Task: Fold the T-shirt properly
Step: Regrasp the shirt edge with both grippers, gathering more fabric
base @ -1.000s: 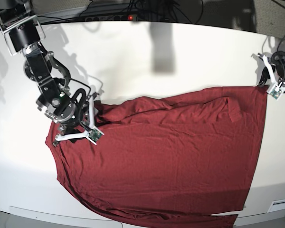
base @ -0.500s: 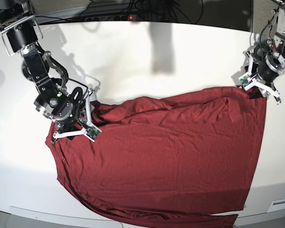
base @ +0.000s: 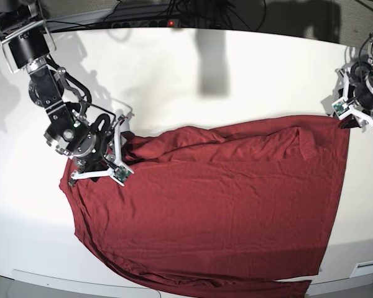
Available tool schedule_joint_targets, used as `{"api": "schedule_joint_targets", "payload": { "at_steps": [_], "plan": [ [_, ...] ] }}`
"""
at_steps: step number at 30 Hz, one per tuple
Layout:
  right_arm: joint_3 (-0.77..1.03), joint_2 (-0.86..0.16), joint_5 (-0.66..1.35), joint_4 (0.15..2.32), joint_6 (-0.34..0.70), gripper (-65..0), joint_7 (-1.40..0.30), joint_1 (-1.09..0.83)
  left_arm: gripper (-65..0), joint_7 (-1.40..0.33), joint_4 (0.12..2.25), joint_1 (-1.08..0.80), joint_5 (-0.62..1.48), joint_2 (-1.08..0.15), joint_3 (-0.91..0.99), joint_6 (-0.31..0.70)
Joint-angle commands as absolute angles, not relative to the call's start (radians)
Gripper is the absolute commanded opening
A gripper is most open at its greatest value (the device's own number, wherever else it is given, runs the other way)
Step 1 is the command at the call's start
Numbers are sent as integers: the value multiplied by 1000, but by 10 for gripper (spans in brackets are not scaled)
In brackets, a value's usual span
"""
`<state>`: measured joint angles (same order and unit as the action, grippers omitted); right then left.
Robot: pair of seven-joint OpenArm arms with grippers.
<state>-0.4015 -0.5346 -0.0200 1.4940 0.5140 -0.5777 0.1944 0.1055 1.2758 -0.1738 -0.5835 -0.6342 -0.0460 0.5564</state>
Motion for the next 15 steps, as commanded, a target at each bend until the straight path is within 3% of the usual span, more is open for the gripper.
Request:
{"api": "schedule_joint_targets", "payload": {
  "at_steps": [1,15],
  "plan": [
    [-393,-548,-22,1512,510,-387,-566,218,-462,81,1271,-174,-603,-649,-51,580],
    [-393,-549,-22,1513,554,-387,-637,218,-461,45,1152,-56,-575,-646,-184,584]
  ]
}}
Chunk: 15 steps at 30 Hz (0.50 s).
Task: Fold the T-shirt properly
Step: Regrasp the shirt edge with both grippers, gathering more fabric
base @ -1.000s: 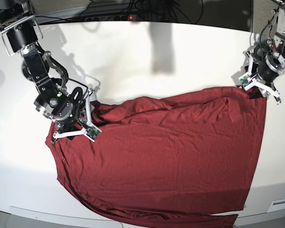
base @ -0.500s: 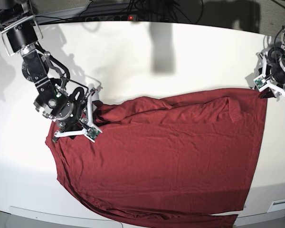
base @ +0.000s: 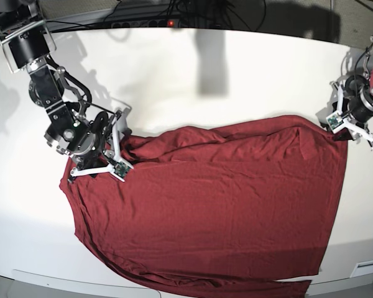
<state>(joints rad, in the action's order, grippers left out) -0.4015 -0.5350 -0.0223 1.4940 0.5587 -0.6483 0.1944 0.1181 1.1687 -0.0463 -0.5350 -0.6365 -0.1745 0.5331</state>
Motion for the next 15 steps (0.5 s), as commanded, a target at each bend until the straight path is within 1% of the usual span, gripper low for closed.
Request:
{"api": "schedule_joint_targets", "payload": {
  "at_steps": [1,3,4,5,6,7,8,10,12,13,15],
  "plan": [
    [-393,-548,-22,1513,554,-387,-636,218,-461,41,1142,-55,-576,-646,-185,598],
    [-393,-548,-22,1513,554,-387,-634,218,-462,42,1127,-56,-576,-646,-185,648],
    [-393,-548,-22,1513,554,-387,-632,219,-474,42,1120,-56,-576,-646,-185,669],
    [-393,-548,-22,1513,554,-387,-631,219,-506,42,1114,-56,-576,-646,-185,685],
    [-393,-548,-22,1513,554,-387,-630,219,-557,39,1109,-56,-576,-646,-185,686],
    [-393,-548,-22,1513,554,-387,-630,219,-627,35,1105,-56,-575,-646,-185,686],
    [-393,-548,-22,1513,554,-387,-630,218,-650,30,1105,-59,-575,-646,-185,686],
    [-393,-548,-22,1513,554,-387,-636,218,-650,25,1106,-65,-570,-646,-185,685],
    [-393,-549,-22,1513,557,-387,-641,218,-650,21,1106,-67,-521,-646,-185,686],
    [-393,-549,-22,1513,576,-387,-650,218,-650,19,1106,-69,-481,-646,-185,685],
    [-393,-549,-22,1515,647,-387,-689,218,-650,18,1106,-69,-411,-646,-185,685]
  ]
}}
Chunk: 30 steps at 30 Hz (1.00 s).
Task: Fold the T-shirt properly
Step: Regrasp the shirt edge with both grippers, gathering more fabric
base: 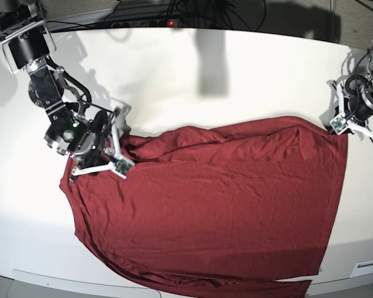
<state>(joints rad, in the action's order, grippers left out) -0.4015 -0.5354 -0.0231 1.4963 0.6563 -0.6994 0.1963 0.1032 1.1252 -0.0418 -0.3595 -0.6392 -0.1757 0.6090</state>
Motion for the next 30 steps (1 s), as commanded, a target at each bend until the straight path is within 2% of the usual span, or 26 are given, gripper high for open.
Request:
{"api": "schedule_joint_targets", "payload": {
  "at_steps": [1,10,14,18,27,30],
  "plan": [
    [-394,-552,-16,1515,675,-387,-709,218,-650,16,1106,-69,-381,-646,-185,685],
    [-394,-658,23,1502,681,-387,-725,213,-650,-4,1106,-66,-338,-646,-185,685],
    [-395,-656,14,1436,698,-387,-673,213,-650,-4,1106,-66,-338,-646,-185,685],
    [-427,-654,-79,1367,698,-387,-622,213,-650,-4,1106,-66,-339,-646,-185,682],
    [-492,-648,-157,1343,698,-388,-554,216,-650,-8,1106,-66,-338,-646,-185,682],
    [-492,-635,-158,1306,698,-443,-538,224,-650,-8,1106,-66,-338,-646,-185,682]
  ]
}}
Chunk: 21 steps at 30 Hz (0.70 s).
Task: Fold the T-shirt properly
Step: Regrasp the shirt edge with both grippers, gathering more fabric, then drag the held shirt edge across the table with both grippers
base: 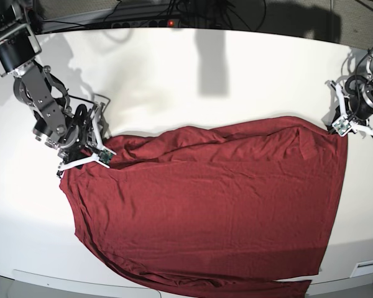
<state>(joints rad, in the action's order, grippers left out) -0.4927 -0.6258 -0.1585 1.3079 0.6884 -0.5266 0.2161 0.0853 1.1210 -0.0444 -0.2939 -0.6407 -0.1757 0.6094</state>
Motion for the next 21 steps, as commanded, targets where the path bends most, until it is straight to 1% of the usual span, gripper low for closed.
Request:
{"api": "schedule_joint_targets", "payload": {
  "at_steps": [1,4,5,8,13,15,17,19,21],
  "plan": [
    [-492,-629,-158,1293,698,-449,-542,230,-650,-8,1106,-67,-338,-646,-185,682],
    [-492,-619,-158,1276,698,-458,-546,238,-650,-9,1106,-67,-338,-646,-185,682],
    [-492,-618,-158,1276,698,-492,-547,238,-650,-13,1106,-67,-337,-646,-185,682],
    [-492,-618,-160,1276,698,-644,-554,238,-650,-15,1106,-67,-315,-646,-185,682],
    [-490,-624,-175,1278,698,-650,-554,237,-650,-22,1106,-69,-185,-649,-184,682],
    [-490,-644,-124,1292,698,-650,-554,231,-650,-57,1107,-72,-96,-655,-184,682],
    [-490,-690,-41,1322,698,-650,-553,213,-650,-101,1114,-85,-9,-669,-184,682],
    [-490,-749,29,1367,698,-650,-533,183,-650,-107,1135,-117,44,-693,-184,682],
    [-490,-798,46,1409,698,-650,-535,149,-650,-107,1170,-158,76,-719,-184,682]
  ]
}}
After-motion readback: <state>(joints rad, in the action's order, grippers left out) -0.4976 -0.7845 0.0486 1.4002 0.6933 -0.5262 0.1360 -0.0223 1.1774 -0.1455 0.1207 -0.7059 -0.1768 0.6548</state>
